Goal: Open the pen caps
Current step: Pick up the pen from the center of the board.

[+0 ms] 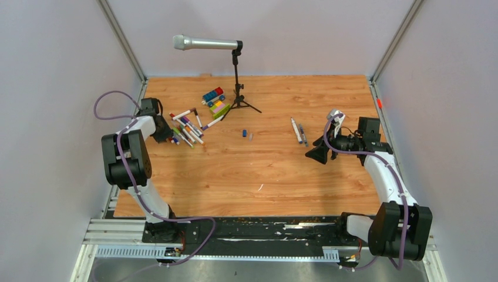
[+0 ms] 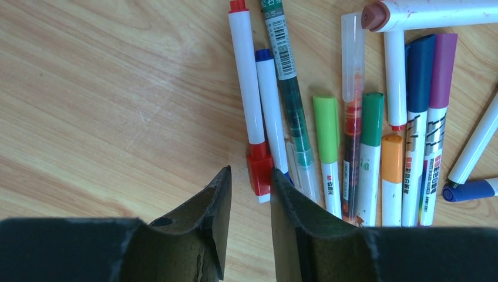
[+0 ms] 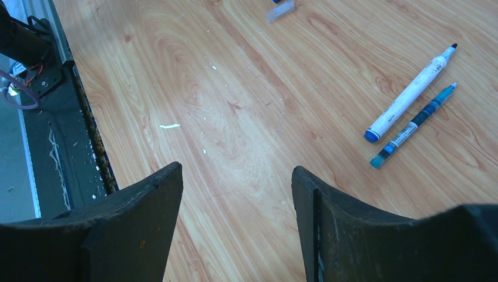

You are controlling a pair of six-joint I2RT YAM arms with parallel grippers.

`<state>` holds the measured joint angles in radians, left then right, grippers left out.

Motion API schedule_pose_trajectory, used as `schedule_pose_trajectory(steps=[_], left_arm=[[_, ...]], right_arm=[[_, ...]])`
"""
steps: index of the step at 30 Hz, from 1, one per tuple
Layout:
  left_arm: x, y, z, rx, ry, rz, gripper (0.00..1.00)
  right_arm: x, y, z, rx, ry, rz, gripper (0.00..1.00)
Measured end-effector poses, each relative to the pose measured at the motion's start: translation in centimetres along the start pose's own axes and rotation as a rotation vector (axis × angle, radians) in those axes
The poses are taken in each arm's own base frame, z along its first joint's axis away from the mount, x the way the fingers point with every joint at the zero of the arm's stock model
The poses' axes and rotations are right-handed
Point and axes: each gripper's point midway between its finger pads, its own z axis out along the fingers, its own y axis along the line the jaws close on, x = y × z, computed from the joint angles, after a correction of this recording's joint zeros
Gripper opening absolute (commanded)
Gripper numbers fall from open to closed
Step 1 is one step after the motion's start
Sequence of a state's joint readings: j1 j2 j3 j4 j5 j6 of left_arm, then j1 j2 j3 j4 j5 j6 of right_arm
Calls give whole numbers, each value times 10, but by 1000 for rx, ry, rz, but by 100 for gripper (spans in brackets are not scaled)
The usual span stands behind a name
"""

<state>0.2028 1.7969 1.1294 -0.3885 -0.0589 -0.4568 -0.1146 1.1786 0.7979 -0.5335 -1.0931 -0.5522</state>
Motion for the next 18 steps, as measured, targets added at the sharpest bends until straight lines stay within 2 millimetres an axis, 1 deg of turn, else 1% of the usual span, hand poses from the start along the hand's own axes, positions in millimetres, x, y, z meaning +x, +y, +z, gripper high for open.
schedule_pose_trajectory(steps=[5,8,14,16,18], left_arm=[[-1,-1,3,2,9,3,38],[4,1,5,-8,29,5,38],[5,3,5,-16,31,14,35],[5,4,5,-19,32,16,32],[5,5,5,-23,32,20,25]], right_arm=[[0,0,0,0,0,0,68],[0,0,0,0,0,0,68],[0,0,0,0,0,0,68],[0,0,0,0,0,0,68],[0,0,0,-1,0,0,68]])
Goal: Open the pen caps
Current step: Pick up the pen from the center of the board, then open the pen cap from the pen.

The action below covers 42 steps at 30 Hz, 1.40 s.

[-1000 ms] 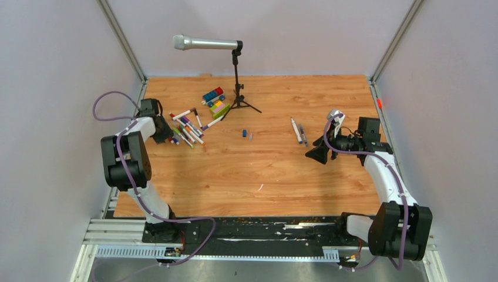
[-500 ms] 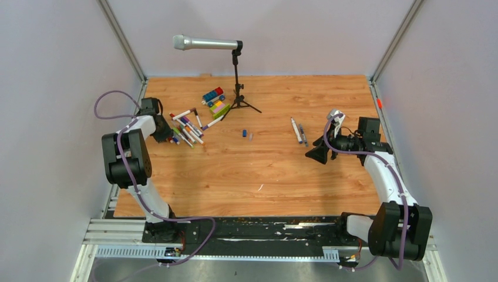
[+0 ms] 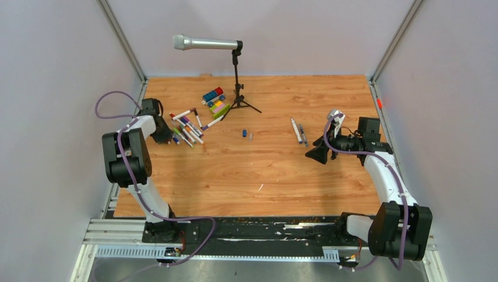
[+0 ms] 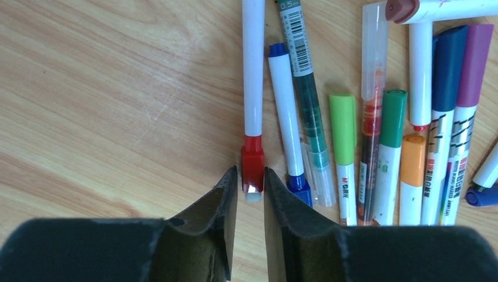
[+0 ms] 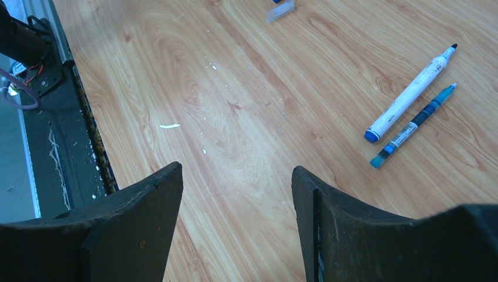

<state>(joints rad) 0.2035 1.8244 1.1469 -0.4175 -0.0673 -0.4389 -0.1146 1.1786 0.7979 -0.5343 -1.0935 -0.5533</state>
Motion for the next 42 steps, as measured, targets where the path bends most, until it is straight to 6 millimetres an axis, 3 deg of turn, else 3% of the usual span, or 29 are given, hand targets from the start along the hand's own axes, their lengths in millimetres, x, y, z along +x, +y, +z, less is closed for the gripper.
schedule_pose_trajectory(steps=[6,11,14,17,18,21,28,34,38,42], left_arm=[[1,3,-1,-12,3,16,1],[8,7,-12,-16,6,19,0],[11,9,-31,4,-25,15,0],[15,3,-70,91,-102,2,0],[15,2,-73,99,-108,0,0],[22,-21,-103,286,-177,-4,0],[71,-84,-162,748,-208,59,0],[118,-151,-251,1143,-295,271,0],[152,-175,-305,1360,-356,365,0],[179,-192,-337,1485,-372,410,0]], right_arm=[[0,0,0,0,0,-3,68],[0,0,0,-1,0,-7,68],[0,0,0,-2,-1,-11,68],[-1,1,0,-7,-4,-16,68],[-1,1,0,-8,-5,-18,68],[-2,3,0,-15,-8,-25,68],[-4,17,-4,-56,-18,-70,67],[-23,39,-14,-120,-48,-153,67],[-43,55,-22,-158,-81,-215,67],[-59,73,-27,-200,-103,-232,67]])
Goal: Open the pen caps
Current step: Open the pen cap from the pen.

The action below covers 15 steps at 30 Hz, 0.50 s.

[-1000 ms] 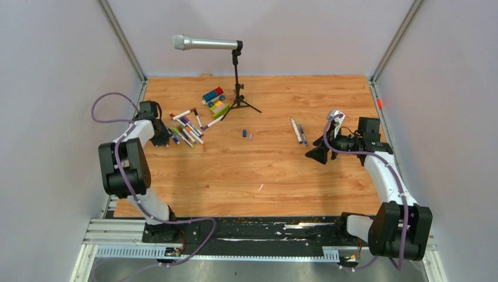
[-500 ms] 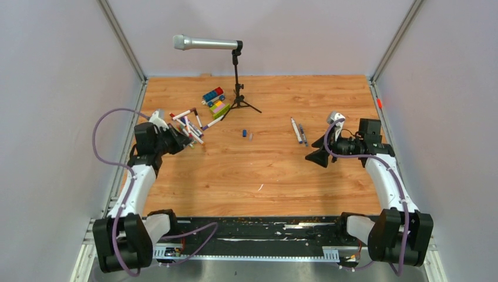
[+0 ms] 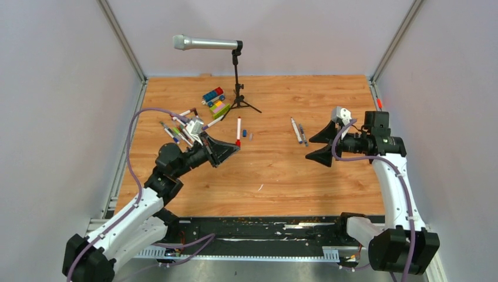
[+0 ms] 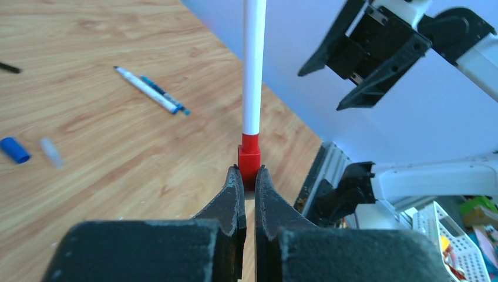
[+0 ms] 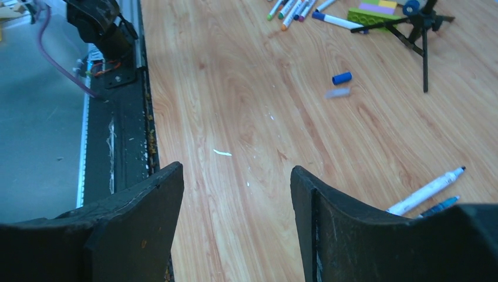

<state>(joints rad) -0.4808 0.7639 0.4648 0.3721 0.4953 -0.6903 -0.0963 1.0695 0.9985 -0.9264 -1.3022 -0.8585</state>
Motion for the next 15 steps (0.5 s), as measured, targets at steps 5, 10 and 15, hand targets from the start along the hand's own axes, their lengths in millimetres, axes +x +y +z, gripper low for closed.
schedule_pose_trajectory(steps=[5,10,15], left_arm=[[24,-33,22,84,52,6,0],[40,-53,46,118,95,18,0],[45,-65,65,143,91,23,0]], right_arm=[[-23,15,7,-59,-14,32,67],[-46,24,18,-103,-19,107,69],[-64,28,33,-146,-31,232,71]])
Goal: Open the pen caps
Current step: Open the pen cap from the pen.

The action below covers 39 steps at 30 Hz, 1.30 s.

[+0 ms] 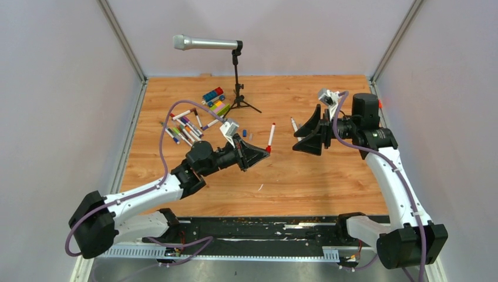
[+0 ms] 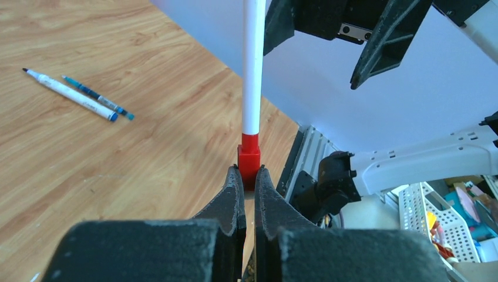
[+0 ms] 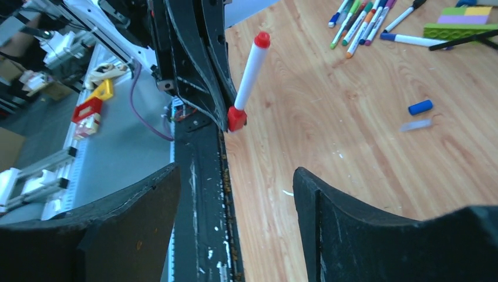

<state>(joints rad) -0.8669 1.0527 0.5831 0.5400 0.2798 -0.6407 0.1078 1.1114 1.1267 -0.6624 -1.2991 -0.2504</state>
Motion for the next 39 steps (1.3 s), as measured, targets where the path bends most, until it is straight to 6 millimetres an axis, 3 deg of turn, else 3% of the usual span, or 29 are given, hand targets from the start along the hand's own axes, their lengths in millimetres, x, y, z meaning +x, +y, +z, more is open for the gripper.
schedule_pose_trajectory(steps=[4,11,18,19,21,23,24,25,28,30,33,39], left_arm=[[3,-8,16,18,1,0,0],[14,-17,29,33,17,-2,0],[22,-17,39,28,29,0,0],[23,-17,40,27,33,0,0],[27,-18,42,27,40,-2,0],[28,-19,44,29,45,-2,0],[28,-20,45,30,45,-2,5],[28,-20,45,32,45,-2,13],[26,-22,46,33,36,-6,53],[26,-22,47,29,41,-14,63],[26,-24,49,30,52,-27,68],[29,-25,55,34,73,-36,55]], right_arm=[[-5,-1,9,-20,-26,135,71],[3,-7,21,-31,-39,288,68],[3,-6,29,-44,-48,317,55],[3,-5,30,-46,-48,320,52],[5,-5,33,-50,-47,328,37],[6,-6,35,-53,-46,331,10],[7,-6,35,-53,-47,332,1],[7,-6,36,-53,-47,334,0],[6,-8,36,-44,-55,326,0],[5,-8,36,-46,-58,331,0],[4,-8,37,-50,-64,338,0],[7,-9,38,-53,-68,360,0]])
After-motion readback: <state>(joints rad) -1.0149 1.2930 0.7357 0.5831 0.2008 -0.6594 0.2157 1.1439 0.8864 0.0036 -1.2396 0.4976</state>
